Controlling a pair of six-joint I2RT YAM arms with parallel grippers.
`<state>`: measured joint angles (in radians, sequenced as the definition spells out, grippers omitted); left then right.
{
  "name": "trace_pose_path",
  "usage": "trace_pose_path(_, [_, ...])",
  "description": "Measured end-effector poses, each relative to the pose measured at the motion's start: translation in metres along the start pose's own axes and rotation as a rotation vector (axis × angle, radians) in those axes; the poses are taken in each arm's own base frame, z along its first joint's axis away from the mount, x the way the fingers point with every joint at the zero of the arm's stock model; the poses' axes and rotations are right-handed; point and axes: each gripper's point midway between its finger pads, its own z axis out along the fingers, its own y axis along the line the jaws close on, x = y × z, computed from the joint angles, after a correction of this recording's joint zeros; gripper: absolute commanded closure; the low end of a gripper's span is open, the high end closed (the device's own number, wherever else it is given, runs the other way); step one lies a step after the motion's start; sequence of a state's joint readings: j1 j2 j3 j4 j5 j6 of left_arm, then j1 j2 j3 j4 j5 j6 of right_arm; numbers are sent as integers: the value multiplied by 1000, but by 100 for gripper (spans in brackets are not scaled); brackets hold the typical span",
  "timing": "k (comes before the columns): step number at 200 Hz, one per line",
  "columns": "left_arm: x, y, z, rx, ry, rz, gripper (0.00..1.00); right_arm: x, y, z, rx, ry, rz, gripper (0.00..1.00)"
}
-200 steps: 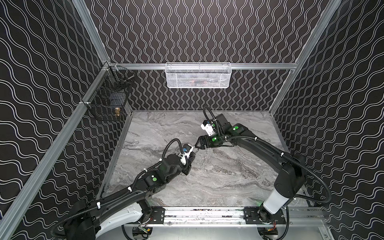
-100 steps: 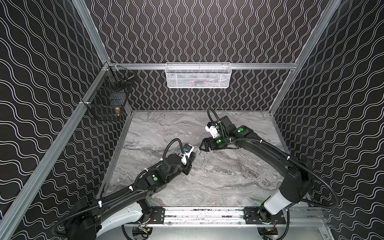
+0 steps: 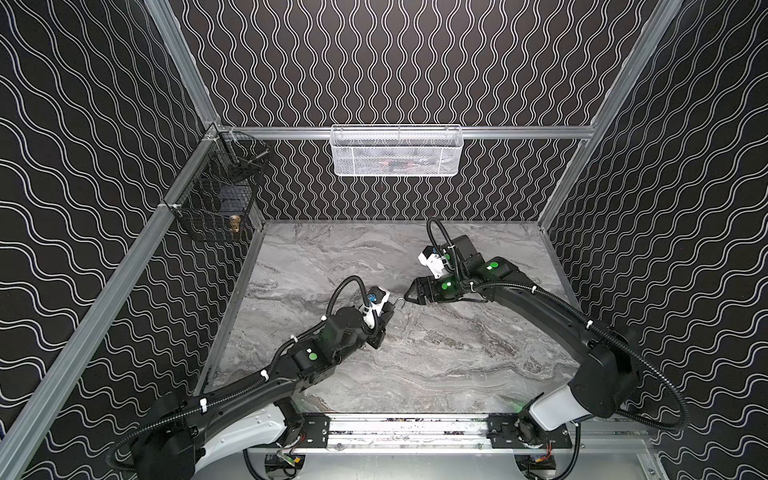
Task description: Unlock with the key
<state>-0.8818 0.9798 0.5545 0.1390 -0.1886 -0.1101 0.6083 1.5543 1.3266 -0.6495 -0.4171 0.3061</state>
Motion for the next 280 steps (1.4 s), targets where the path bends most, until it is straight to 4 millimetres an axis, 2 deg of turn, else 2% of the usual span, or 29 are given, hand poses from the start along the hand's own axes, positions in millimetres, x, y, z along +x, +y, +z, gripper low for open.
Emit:
trace_pose_path(20, [-1,-2,1,8,1,0,100,3,0,0,-5,-1,1,11])
trace_pose_path(38, [-4,-1,3,1,3,-1,100,0,-10,-7,16,-23,34,11])
trace_pose_path(79, [-11,1,12,-28,22,-58,100,0,-39,-32,70,-100,119,10])
trace_pose_path(99, [-10,-2,21,-42,63,-107,100,1,-66,-48,144,-157,188,10])
trace_pose_path(121, [-6,-19,32,-36,135,-148,100,10,-100,-67,224,-225,295,10])
trace_pose_path(169, [6,-72,54,-24,281,-184,100,27,-139,-88,297,-315,417,8])
trace_pose_path(180, [13,-81,62,-32,314,-189,100,31,-147,-90,310,-321,443,8])
trace_pose_path(217, [58,-117,85,-50,479,-193,100,40,-176,-98,358,-364,525,8])
trace_pose_path(241, [78,-138,100,-83,555,-211,100,47,-193,-101,377,-388,578,8])
trace_pose_path(261, [96,-148,106,-111,609,-233,100,46,-200,-101,377,-398,602,8])
trace_pose_path(280, [109,-149,111,-146,649,-259,100,48,-205,-101,373,-401,616,8])
